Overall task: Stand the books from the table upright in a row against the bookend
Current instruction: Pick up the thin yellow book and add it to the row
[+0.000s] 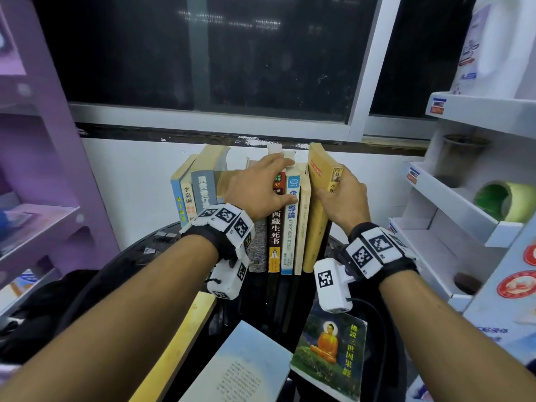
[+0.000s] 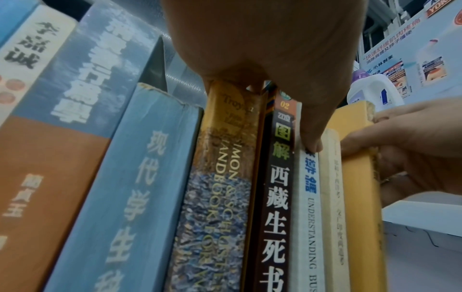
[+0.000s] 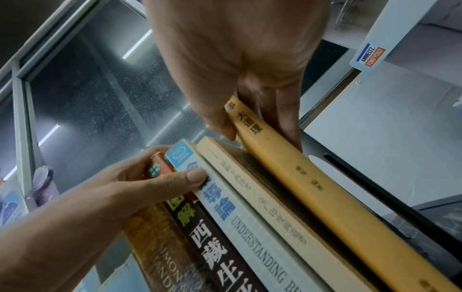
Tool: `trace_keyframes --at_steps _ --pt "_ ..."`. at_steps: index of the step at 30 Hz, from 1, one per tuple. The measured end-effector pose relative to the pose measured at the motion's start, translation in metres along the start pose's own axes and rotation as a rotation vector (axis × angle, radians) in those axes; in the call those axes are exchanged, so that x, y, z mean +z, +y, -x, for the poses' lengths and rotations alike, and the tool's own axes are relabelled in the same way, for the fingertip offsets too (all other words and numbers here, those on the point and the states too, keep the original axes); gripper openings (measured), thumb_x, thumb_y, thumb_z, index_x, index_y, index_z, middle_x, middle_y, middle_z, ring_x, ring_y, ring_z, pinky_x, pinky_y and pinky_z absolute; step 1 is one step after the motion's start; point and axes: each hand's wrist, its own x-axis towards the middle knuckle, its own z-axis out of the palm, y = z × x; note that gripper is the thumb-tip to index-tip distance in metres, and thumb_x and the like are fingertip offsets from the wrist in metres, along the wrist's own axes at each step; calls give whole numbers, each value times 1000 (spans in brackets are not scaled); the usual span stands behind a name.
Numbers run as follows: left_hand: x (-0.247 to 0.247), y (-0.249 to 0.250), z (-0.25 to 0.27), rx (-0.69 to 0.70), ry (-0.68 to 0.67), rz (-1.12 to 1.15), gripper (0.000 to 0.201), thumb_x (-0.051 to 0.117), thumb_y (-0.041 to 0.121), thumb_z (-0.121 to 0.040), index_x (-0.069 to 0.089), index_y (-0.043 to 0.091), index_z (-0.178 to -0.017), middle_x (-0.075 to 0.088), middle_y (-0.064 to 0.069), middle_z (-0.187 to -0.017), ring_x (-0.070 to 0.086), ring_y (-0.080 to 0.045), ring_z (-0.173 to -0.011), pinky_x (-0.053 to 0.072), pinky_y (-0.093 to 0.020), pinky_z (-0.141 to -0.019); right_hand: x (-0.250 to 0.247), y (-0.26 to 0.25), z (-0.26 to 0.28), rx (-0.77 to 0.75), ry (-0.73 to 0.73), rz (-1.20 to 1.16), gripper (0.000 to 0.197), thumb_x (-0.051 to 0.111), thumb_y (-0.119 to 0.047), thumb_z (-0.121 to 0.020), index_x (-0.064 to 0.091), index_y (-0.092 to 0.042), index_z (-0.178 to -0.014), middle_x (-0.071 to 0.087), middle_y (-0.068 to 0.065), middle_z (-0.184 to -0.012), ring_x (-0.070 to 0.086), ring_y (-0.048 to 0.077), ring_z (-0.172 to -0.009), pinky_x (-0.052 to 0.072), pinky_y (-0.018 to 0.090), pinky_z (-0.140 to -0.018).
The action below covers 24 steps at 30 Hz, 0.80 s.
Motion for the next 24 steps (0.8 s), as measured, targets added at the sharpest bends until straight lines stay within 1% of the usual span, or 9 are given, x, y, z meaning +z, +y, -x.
trace_keyframes --at_steps 3,8,10,13,15,17,19,22,24 --pt "0 1 1 -3 -7 0 71 65 56 -79 34 38 -140 27 13 -155 43 -16 -132 45 -48 -99 6 1 -2 -6 -23 -17 40 63 -19 -91 52 -23 -129 65 5 -116 63 24 -103 54 38 -89" --pt "-3 2 2 -2 -15 -12 71 65 56 -79 34 37 -141 26 13 -156 40 -15 -134 43 -49 -99 12 5 0 -18 -61 -40 35 65 -24 -87 56 -29 -121 68 1 -105 64 24 -101 55 45 -89" --pt "-2 2 2 -7 -19 -9 71 65 56 -79 34 38 -141 25 13 -156 40 -15 -135 43 -49 -100 11 7 0 -30 -93 -40 34 66 -24 -87 56 -29 -119 68 -2 -100 65 20 -98 56 43 -88" --pt "-2 2 3 -8 -19 -13 70 64 56 -80 34 38 -140 25 13 -156 40 -15 -134 44 -49 -99 6 8 3 -54 -156 -74 35 68 -23 -87 55 -28 -119 67 -11 -90 67 10 -85 59 36 -82" --pt "-2 1 3 -8 -18 -16 70 64 56 -80 34 37 -141 25 13 -156 41 -16 -134 44 -49 -99 2 8 5 -74 -198 -75 34 69 -25 -88 53 -33 -117 67 -14 -89 67 8 -85 58 35 -82" --pt "-2 2 3 -6 -20 -15 71 65 55 -80 34 37 -141 25 13 -156 40 -16 -134 44 -50 -100 -2 9 8 -87 -251 -53 36 68 -25 -89 50 -35 -118 65 -17 -91 64 2 -85 56 33 -83" --pt "-2 3 3 -6 -23 -11 70 65 55 -80 34 37 -141 25 13 -156 40 -16 -135 43 -50 -100 -5 11 10 -90 -323 -18 48 67 -19 -89 45 -31 -130 65 -16 -98 62 -1 -85 57 32 -84" --pt "-3 2 3 -5 -25 -7 70 64 55 -80 34 37 -140 24 13 -156 40 -16 -134 43 -50 -99 -5 15 13 -79 -443 45 84 73 -10 -83 23 -35 -146 62 -8 -119 69 9 -91 61 35 -76" --pt "-3 2 3 1 -22 -8 70 64 55 -80 35 36 -140 25 12 -156 41 -16 -134 44 -50 -100 0 18 17 -60 -470 84 94 76 -8 -80 17 -33 -148 62 -3 -122 69 16 -96 61 39 -78"
